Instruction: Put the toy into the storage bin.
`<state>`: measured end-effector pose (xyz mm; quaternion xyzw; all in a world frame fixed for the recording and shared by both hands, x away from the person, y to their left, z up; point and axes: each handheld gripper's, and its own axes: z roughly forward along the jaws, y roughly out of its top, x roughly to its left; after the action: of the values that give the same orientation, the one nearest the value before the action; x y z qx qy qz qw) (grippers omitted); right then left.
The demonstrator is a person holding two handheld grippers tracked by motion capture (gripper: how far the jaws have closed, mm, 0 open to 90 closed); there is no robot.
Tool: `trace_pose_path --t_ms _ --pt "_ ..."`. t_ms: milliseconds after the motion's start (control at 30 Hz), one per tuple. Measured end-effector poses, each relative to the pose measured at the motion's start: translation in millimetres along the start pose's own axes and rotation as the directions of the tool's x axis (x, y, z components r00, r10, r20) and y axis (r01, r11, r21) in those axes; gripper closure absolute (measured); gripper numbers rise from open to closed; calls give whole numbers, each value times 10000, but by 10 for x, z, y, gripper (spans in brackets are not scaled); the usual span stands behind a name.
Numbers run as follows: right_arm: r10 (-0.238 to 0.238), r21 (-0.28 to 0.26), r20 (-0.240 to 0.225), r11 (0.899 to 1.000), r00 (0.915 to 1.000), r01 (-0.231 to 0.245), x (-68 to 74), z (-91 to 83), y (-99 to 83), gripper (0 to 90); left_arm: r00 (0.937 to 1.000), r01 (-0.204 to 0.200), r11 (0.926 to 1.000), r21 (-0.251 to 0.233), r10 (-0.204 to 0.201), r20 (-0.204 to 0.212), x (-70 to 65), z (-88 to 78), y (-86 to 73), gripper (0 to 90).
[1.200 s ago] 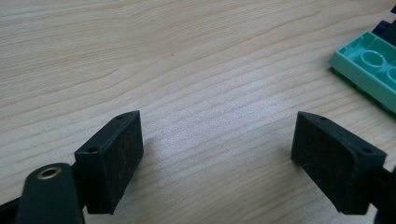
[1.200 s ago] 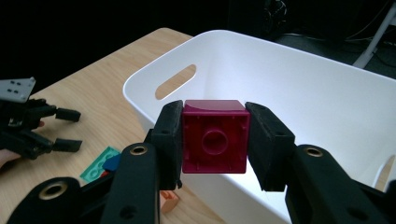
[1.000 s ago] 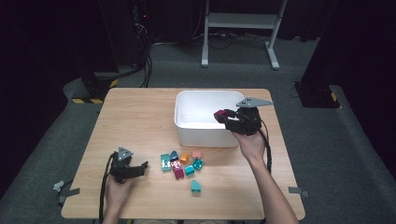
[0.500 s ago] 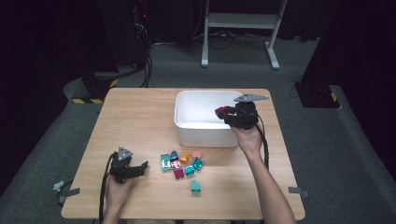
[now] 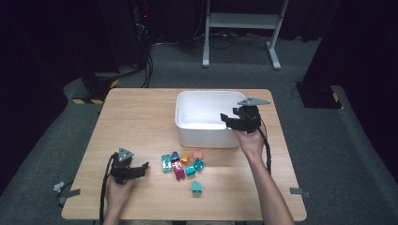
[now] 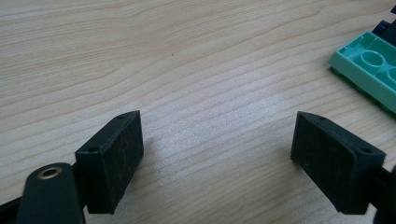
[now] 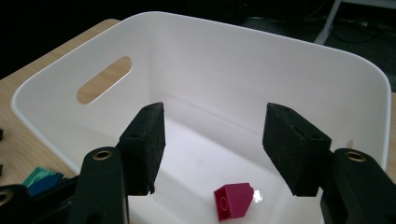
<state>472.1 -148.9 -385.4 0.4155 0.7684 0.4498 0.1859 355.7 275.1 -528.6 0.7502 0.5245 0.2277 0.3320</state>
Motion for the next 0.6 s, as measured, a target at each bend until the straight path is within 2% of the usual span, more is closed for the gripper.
trace_pose_path --t_ms 133,300,600 --pt "-210 -389 -356 9991 9991 196 101 -203 -97 407 10000 2 10000 -1 -2 1 0 0 0 170" --pt "-449 -601 -649 9974 9969 410 230 -382 -211 424 10000 0 10000 -1 0 -2 -1 0 0 170" --pt "-581 -720 -1159 9962 9916 500 436 -540 -519 441 10000 5 10000 -11 -5 -5 -2 1 0 170"
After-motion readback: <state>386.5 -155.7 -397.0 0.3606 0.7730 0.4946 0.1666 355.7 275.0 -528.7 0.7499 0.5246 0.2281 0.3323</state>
